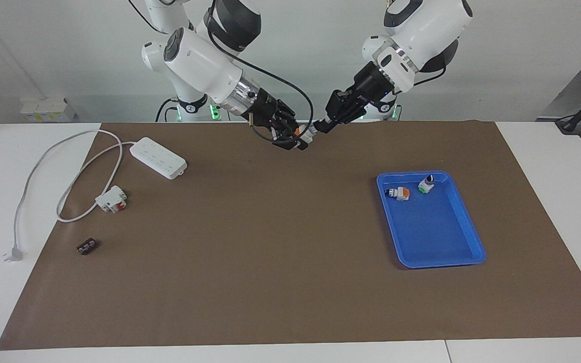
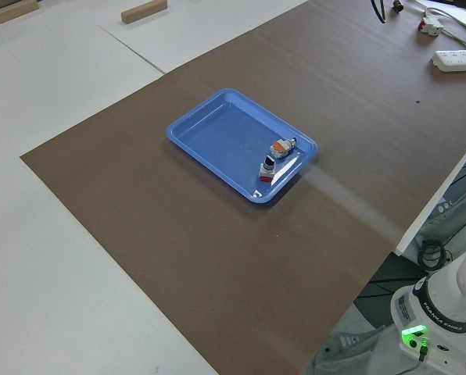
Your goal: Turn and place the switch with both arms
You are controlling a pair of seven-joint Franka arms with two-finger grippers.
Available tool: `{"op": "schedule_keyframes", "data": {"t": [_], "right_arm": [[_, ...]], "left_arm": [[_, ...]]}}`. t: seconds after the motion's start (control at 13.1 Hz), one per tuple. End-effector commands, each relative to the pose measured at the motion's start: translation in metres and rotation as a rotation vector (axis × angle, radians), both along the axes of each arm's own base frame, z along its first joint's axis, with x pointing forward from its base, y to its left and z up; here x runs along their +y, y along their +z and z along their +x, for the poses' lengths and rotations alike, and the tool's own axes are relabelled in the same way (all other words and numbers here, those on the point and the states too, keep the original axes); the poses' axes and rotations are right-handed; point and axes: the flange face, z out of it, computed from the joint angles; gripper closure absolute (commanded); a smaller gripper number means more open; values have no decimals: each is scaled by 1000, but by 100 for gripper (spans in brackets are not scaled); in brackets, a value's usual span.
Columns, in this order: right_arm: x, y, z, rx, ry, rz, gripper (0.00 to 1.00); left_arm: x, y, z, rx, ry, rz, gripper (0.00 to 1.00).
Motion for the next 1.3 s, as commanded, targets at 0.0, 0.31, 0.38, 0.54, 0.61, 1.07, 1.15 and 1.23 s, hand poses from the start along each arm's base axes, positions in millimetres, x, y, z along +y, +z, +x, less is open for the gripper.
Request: {"op": "schedule_keyframes", "data": {"t": [0.0, 0.31, 0.38, 0.54, 0.61, 1.07, 1.15, 1.23], "right_arm": [[-1, 1, 0, -6, 4, 3, 100], [-1, 1, 0, -10, 8, 2, 100], [-2, 1, 0, -10, 6, 2, 100], [-1, 1, 0, -10, 8, 2, 100], [-1, 1, 0, -10, 8, 2, 100], [-3, 0, 0, -15, 10, -6, 100], [-3, 0, 0, -14, 9, -6, 100], [-2, 0, 0, -15, 12, -6, 100]], "left_arm": [[-13, -1, -7, -15, -22, 9, 90], [-18, -5, -13, 10, -37, 15, 100], [-19, -6, -15, 17, -46, 18, 100], [-19, -5, -16, 12, -52, 19, 100], [-19, -6, -15, 12, -51, 19, 100], [-10, -15, -17, 199, 108, 2, 100], [-9, -17, -18, 256, 166, -6, 100], [-9, -16, -19, 308, 224, -16, 100]]}}
